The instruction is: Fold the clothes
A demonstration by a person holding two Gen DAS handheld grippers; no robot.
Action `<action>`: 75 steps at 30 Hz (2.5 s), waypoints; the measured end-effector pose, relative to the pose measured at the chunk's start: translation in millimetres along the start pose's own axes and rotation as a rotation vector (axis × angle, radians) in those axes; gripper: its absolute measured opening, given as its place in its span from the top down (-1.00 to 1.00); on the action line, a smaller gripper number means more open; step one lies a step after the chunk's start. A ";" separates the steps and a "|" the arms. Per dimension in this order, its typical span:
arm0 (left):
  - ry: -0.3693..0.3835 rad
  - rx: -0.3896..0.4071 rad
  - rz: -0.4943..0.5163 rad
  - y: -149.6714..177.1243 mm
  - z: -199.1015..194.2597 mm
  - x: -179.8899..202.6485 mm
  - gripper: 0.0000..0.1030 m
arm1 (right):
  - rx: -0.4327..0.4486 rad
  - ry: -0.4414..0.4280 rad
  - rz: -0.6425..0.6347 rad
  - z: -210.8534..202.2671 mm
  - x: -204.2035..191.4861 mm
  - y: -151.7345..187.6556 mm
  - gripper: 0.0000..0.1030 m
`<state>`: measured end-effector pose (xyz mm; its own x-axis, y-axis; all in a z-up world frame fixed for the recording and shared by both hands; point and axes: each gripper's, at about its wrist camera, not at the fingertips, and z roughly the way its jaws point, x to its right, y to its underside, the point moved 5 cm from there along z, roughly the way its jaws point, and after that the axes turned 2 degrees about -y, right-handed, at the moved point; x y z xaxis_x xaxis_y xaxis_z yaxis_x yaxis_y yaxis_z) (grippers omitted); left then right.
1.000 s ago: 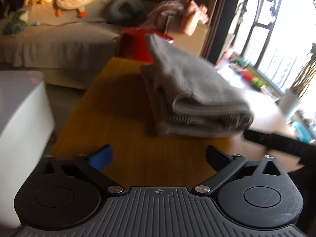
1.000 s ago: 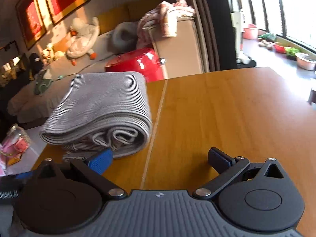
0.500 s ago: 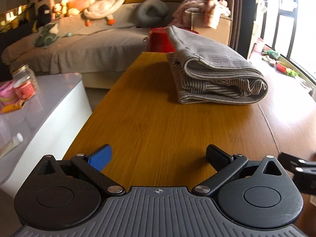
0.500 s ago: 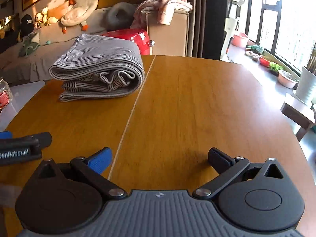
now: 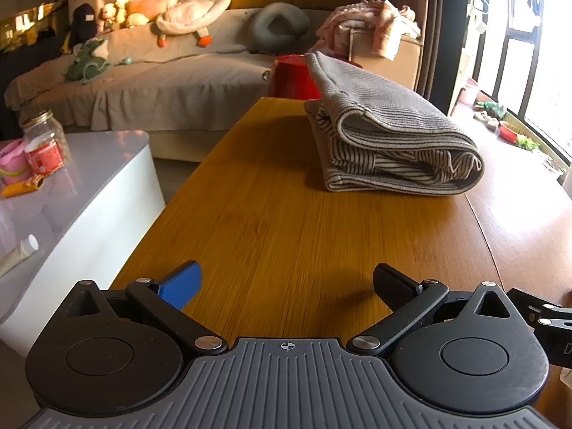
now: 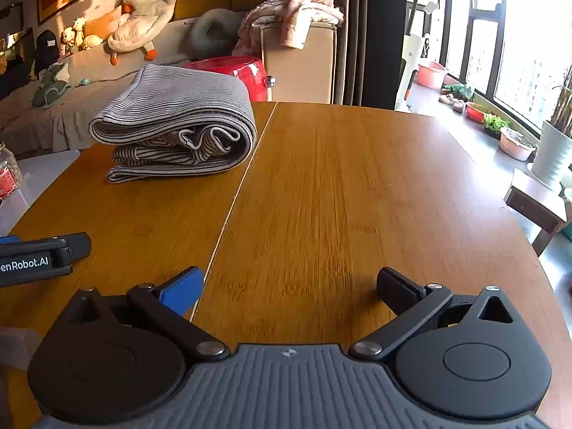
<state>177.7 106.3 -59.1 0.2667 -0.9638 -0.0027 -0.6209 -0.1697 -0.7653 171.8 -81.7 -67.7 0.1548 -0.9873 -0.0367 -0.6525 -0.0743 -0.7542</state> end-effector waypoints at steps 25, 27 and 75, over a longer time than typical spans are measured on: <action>0.099 -0.005 0.122 0.6 6.5 21.9 -1.00 | 0.000 -0.009 -0.007 2.8 -0.2 -1.3 -1.00; 0.099 -0.005 0.120 0.5 6.6 21.4 -1.00 | 0.000 -0.009 -0.007 2.4 -0.3 -1.0 -1.00; 0.093 -0.010 0.116 -0.9 7.0 19.0 -1.00 | 0.000 0.003 0.004 5.1 2.6 -4.2 -1.00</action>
<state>188.5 89.5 -63.0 0.1236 -0.9919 -0.0305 -0.6512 -0.0578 -0.7567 178.7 -83.3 -68.0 0.1499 -0.9880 -0.0382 -0.6531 -0.0700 -0.7540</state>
